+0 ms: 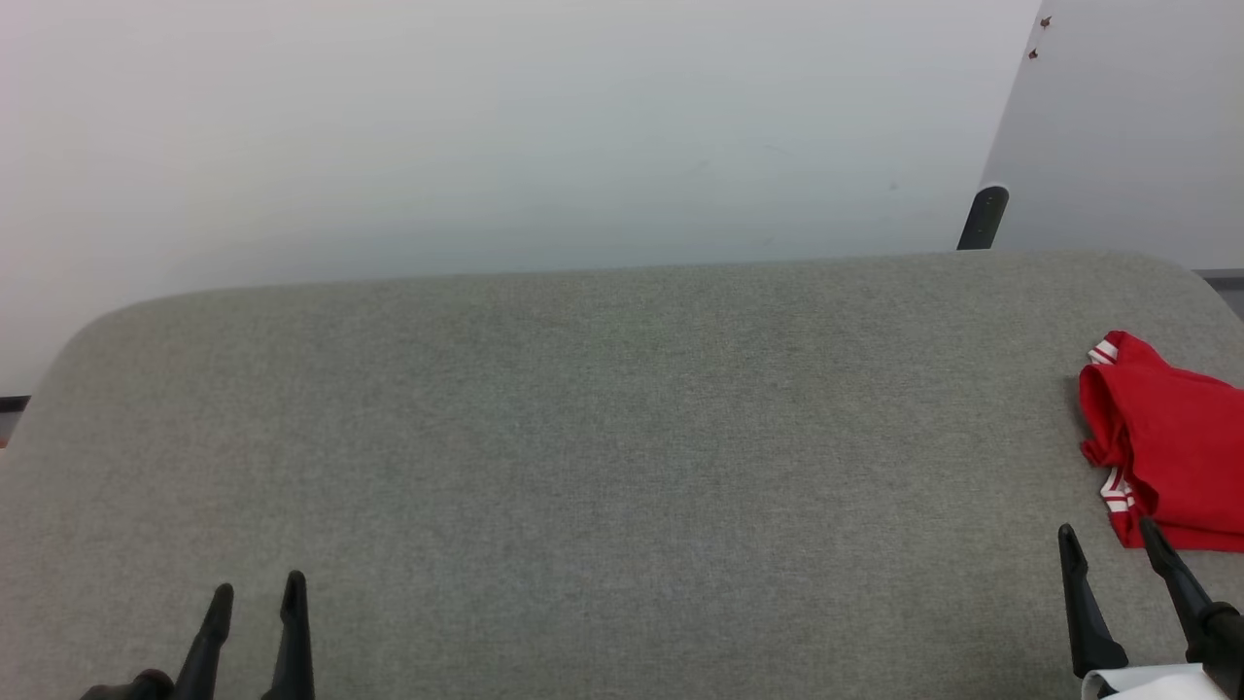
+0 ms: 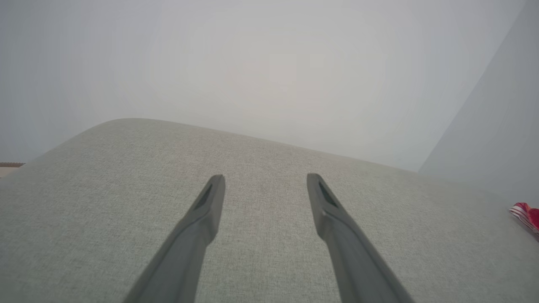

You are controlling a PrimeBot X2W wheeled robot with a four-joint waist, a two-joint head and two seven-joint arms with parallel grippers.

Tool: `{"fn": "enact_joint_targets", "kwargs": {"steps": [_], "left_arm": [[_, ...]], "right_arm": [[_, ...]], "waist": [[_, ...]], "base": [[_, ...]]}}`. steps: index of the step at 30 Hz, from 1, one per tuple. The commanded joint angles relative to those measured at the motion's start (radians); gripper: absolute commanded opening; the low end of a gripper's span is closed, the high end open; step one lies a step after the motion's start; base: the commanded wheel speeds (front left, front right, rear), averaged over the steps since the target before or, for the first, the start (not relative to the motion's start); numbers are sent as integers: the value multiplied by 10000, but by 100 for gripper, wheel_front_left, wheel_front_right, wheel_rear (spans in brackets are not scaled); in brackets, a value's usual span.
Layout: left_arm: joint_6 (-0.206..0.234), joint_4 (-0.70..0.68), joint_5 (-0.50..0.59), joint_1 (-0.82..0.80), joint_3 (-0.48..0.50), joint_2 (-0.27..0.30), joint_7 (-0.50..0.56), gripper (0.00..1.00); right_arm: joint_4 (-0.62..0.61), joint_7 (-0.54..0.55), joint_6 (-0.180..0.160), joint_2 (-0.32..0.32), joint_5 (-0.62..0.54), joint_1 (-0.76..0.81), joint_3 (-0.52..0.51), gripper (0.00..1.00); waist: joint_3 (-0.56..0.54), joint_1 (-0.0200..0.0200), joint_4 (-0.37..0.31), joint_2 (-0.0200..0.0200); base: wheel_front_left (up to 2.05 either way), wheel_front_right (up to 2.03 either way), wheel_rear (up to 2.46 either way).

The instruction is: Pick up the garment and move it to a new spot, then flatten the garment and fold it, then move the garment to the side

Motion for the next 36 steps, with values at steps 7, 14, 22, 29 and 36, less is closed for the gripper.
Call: {"fn": "enact_joint_targets", "kwargs": {"steps": [7, 14, 22, 29, 36], "left_arm": [[12, 70, -30, 89, -12, -16, -3, 100], [0, 491, -348, 19, -72, -264, 151, 0], [1, 553, -1611, -257, -36, -393, 557, 0], [1, 601, -2618, -474, -16, -497, 873, 0], [1, 649, -3553, -675, 3, -592, 1167, 0]], "right_arm": [[-143, -41, -15, 32, -105, 19, -11, 100], [361, 196, 0, 190, 365, 39, 1, 0], [408, 595, -1, 315, 1962, -148, -63, 0], [437, 895, -2, 416, 3234, -283, -99, 0], [474, 1182, -3, 507, 4410, -425, -138, 0]], "waist": [[0, 0, 48, 0], [10, 0, 56, 0], [42, 0, 76, 0], [70, 0, 93, 0], [99, 0, 110, 0]], "base": [[0, 0, 0], [0, 0, 0], [0, 0, 0], [0, 0, 0], [0, 0, 0]]}}
